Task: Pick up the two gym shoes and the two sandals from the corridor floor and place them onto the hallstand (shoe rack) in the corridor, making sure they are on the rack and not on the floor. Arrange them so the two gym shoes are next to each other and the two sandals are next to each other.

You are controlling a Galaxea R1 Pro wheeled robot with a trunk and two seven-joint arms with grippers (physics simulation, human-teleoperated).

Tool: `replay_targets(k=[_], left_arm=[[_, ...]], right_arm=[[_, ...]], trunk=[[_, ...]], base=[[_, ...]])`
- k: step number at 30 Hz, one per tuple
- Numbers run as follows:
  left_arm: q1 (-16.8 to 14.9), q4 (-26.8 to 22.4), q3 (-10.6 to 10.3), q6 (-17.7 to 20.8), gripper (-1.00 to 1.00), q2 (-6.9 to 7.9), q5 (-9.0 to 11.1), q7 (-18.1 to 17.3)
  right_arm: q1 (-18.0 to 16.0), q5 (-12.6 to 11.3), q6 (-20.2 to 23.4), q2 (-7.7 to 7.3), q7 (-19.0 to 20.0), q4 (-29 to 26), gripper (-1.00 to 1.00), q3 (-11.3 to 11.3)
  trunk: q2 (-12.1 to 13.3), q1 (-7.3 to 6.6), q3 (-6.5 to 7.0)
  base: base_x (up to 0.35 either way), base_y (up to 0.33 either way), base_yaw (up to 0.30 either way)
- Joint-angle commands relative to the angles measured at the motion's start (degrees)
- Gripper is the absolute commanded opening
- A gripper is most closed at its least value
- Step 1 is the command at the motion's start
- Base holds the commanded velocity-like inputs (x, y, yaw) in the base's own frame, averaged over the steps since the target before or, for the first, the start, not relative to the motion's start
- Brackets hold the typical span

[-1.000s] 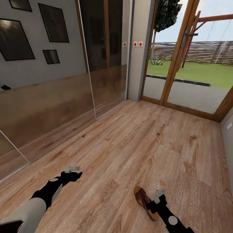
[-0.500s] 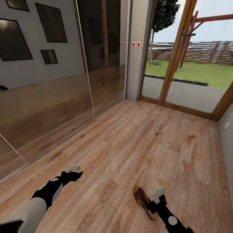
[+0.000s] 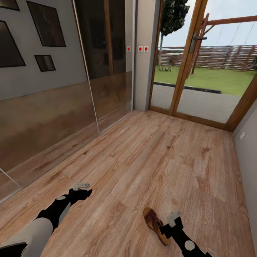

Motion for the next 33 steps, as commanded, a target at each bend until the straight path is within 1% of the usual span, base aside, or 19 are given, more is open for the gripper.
replay_targets(k=[1, 12, 24, 27, 33], left_arm=[[0.0, -0.1, 0.5, 0.1, 1.00, -0.05, -0.6, -0.4], [0.1, -0.1, 0.5, 0.1, 1.00, -0.11, -0.6, -0.4], [0.2, -0.1, 0.5, 0.1, 1.00, -0.11, -0.5, -0.4], [0.2, -0.1, 0.5, -0.2, 1.00, -0.21, -0.5, -0.4], [0.2, -0.1, 0.5, -0.6, 1.00, -0.39, -0.5, -0.4]], right_arm=[[0.0, 0.2, -0.2, 0.03, 0.4, 0.0, 1.00, -0.5], [0.0, 0.2, -0.2, 0.05, 0.4, 0.0, 1.00, -0.5], [0.0, 0.2, -0.2, 0.05, 0.4, 0.0, 1.00, -0.5], [0.0, 0.2, -0.2, 0.05, 0.4, 0.0, 1.00, -0.5], [0.0, 0.2, -0.2, 0.05, 0.4, 0.0, 1.00, -0.5]], trunk=[[0.0, -0.01, -0.04], [0.0, -0.01, -0.09], [0.0, -0.01, -0.34], [0.0, -0.01, -0.36], [0.0, -0.01, -0.38]], base=[[0.035, 0.000, -0.003], [0.007, 0.000, -0.015], [0.000, 0.000, -0.199], [0.054, 0.000, -0.074], [0.177, 0.000, -0.021]])
